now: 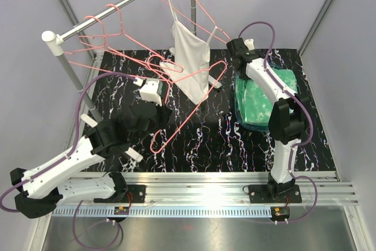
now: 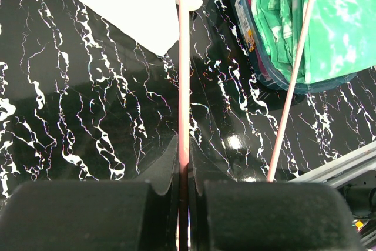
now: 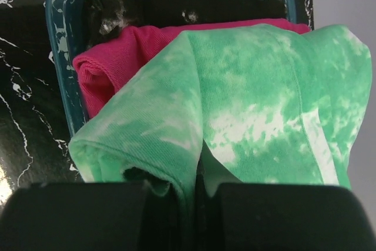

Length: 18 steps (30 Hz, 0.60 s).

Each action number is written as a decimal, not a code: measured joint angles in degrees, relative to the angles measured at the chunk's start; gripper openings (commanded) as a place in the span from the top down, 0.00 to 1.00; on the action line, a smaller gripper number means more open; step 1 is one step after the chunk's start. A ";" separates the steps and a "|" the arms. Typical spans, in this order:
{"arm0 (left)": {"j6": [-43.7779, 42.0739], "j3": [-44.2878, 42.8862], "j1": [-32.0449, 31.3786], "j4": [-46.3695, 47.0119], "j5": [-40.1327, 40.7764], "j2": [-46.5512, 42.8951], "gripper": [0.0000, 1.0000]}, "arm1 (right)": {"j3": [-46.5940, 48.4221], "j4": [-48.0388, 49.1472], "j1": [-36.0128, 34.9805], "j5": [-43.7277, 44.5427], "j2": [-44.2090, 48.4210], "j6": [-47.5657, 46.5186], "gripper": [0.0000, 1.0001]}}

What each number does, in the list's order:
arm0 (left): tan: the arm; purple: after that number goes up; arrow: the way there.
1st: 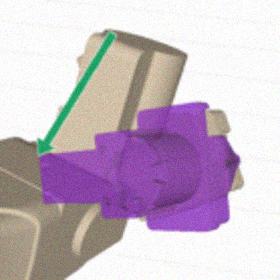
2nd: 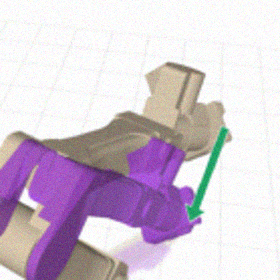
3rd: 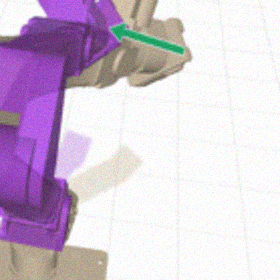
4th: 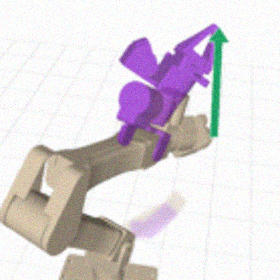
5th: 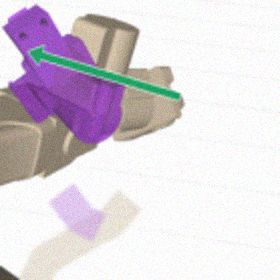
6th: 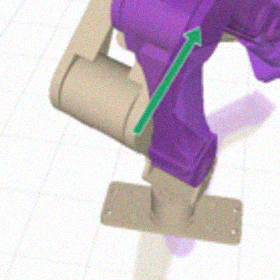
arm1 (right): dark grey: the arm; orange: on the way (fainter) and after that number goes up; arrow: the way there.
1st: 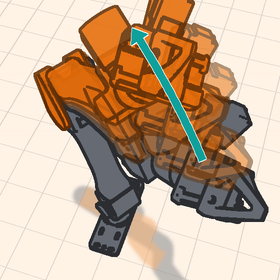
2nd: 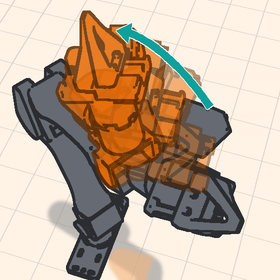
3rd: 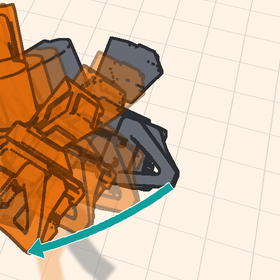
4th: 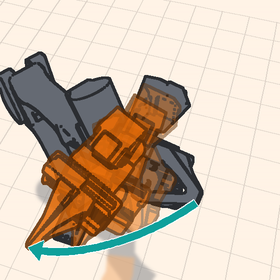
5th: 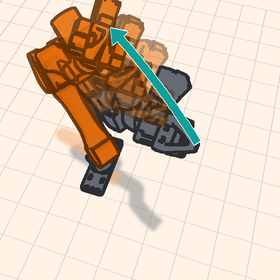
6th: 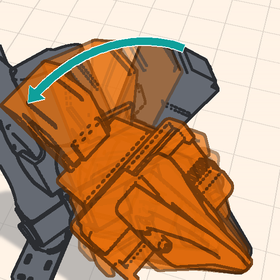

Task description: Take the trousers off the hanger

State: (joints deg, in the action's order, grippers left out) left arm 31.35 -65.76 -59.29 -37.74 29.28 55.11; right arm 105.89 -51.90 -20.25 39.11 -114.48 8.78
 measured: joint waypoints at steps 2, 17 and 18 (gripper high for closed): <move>0.00 0.00 0.00 0.00 0.00 0.00 1.00 | 0.48 -0.37 0.68 -1.31 -0.22 0.70 1.00; 0.63 0.00 0.00 -0.35 0.74 0.09 1.00 | -5.35 7.52 7.82 -18.10 0.98 6.36 0.41; 0.66 0.00 0.00 -0.52 0.98 0.09 1.00 | -5.16 7.43 8.39 -19.74 1.77 6.56 0.31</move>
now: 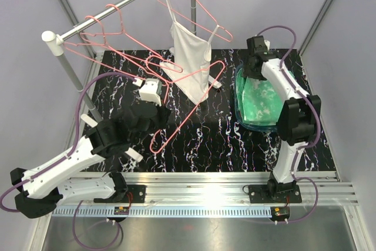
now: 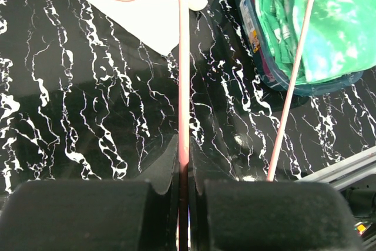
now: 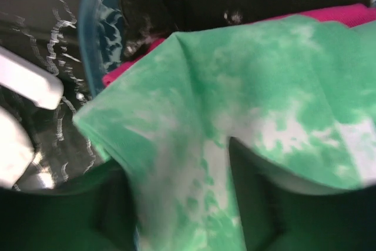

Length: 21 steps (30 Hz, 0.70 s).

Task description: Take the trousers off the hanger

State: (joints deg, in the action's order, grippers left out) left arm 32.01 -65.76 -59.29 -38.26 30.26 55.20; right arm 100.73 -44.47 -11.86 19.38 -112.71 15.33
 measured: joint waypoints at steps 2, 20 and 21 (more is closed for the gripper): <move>0.00 -0.09 0.00 -0.72 0.28 0.04 1.00 | 0.24 -0.24 1.11 -2.40 2.32 0.28 0.24; 0.04 -1.84 0.00 -2.45 0.50 0.90 1.00 | -43.10 17.03 9.53 -10.62 29.27 10.67 0.01; 0.04 -2.19 0.00 -2.60 0.50 0.90 1.00 | -44.33 18.97 9.49 -10.58 27.58 11.72 0.01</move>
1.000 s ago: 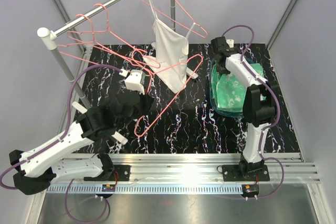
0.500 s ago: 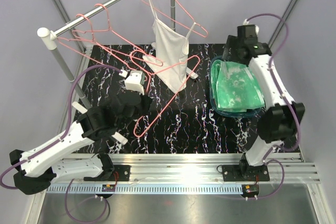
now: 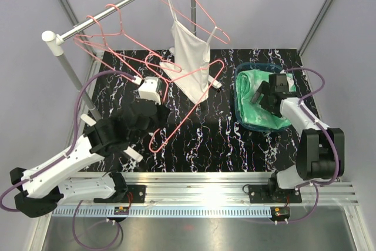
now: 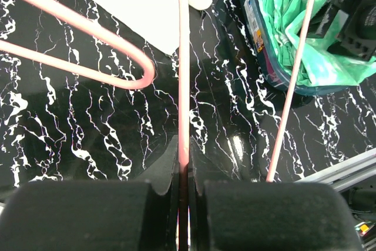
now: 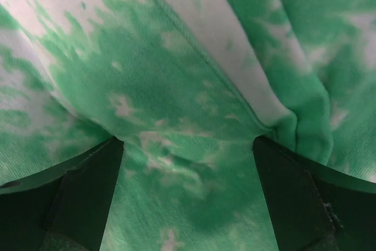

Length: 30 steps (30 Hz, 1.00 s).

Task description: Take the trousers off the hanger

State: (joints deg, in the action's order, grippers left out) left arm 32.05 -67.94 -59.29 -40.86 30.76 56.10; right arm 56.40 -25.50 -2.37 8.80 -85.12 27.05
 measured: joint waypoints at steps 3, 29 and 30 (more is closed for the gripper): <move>0.24 -0.61 0.00 -0.28 -0.02 -0.17 1.00 | -1.99 3.23 0.07 0.39 -0.22 3.30 0.01; 2.73 -15.32 0.00 -12.04 2.97 -0.66 1.00 | 27.93 -1.05 0.02 -0.92 -25.90 -3.23 0.01; 2.69 -16.81 0.00 -12.52 3.19 -0.09 1.00 | 29.16 -1.09 0.09 -0.92 -27.28 -3.04 0.01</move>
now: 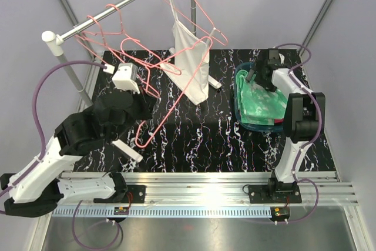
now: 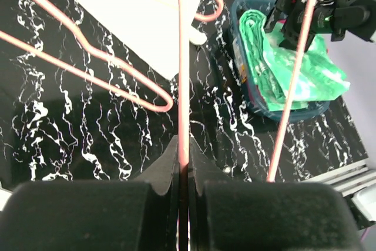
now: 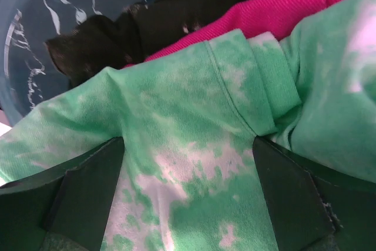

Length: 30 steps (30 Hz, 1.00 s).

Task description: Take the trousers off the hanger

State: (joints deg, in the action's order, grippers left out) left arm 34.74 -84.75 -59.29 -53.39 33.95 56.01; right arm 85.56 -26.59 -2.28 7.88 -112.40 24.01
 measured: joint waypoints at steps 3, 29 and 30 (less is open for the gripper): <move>-0.55 -3.96 0.00 -2.25 0.94 1.38 1.00 | 2.21 -2.14 0.09 -0.07 -0.59 0.22 0.01; -5.42 -43.47 5.25 -23.78 23.67 34.23 1.00 | -3.37 -13.03 0.04 -4.15 47.95 -3.21 0.01; -5.77 -44.44 6.29 -23.78 23.76 35.01 1.00 | -4.55 -13.35 0.04 -4.63 48.76 -3.23 0.01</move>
State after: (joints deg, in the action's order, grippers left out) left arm 28.97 -129.19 -52.99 -77.17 57.71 91.02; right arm 81.01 -39.94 -2.24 3.25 -63.64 20.78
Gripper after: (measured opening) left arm 0.027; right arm 0.993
